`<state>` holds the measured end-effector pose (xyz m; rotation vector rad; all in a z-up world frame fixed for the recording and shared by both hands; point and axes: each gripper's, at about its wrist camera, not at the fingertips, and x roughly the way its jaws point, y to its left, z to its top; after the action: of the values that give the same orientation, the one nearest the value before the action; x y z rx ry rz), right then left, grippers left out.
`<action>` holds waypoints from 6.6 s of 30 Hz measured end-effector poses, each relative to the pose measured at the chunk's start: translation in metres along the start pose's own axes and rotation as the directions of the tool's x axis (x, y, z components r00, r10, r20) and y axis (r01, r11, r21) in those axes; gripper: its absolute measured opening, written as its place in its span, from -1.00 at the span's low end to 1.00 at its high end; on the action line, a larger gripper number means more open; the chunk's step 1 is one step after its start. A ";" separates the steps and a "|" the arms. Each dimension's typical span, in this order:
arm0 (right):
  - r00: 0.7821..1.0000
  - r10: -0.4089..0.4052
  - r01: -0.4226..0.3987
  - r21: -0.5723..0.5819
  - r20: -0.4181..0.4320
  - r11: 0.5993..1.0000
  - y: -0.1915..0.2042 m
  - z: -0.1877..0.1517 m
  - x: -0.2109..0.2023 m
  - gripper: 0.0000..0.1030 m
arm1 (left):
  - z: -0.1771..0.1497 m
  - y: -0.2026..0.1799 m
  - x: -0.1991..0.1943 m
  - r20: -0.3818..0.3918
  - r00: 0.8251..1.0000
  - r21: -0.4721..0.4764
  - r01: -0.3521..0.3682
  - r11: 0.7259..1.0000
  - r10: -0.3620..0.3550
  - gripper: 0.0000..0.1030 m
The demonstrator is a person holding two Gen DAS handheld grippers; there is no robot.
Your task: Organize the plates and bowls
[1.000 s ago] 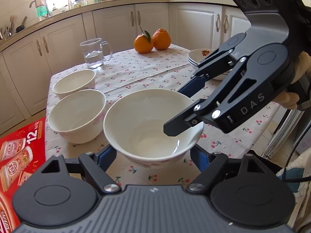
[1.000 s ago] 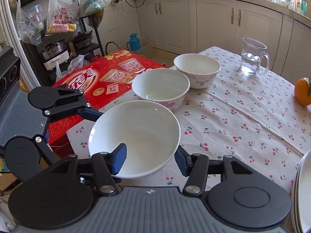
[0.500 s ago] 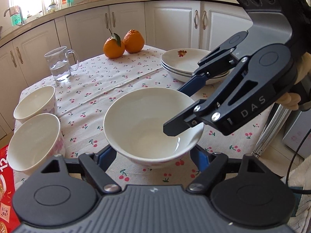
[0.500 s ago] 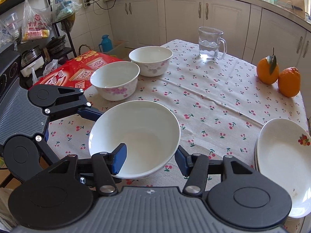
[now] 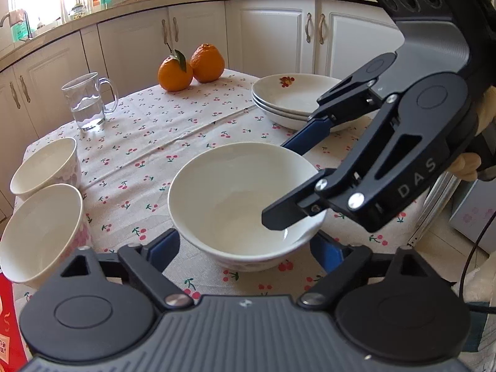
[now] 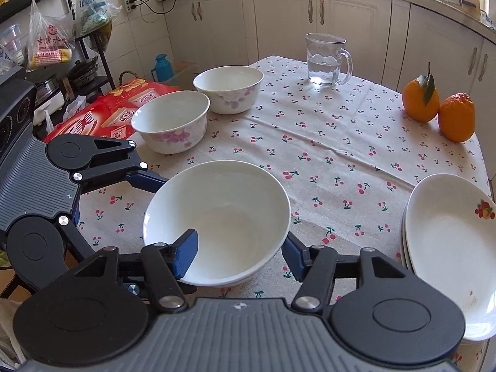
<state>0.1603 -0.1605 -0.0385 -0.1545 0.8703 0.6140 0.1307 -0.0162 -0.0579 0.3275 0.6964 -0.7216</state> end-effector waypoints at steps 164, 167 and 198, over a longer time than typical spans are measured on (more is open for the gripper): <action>0.995 0.090 -0.092 -0.059 -0.033 0.994 -0.012 0.044 -0.022 0.28 | 0.021 0.002 -0.026 0.024 0.999 -0.029 -0.030 0.999 0.030 0.66; 0.995 0.092 -0.094 -0.058 -0.037 0.994 -0.012 0.044 -0.018 0.28 | 0.020 0.002 -0.024 0.017 0.999 -0.031 -0.028 0.999 0.029 0.66; 0.995 0.086 -0.089 -0.064 -0.048 0.994 -0.014 0.036 -0.006 0.60 | 0.015 0.007 -0.026 0.002 1.000 -0.061 -0.017 0.998 0.017 0.78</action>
<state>0.1892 -0.1620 -0.0123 -0.1917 0.9046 0.7240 0.1289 -0.0057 -0.0291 0.2765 0.7112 -0.6829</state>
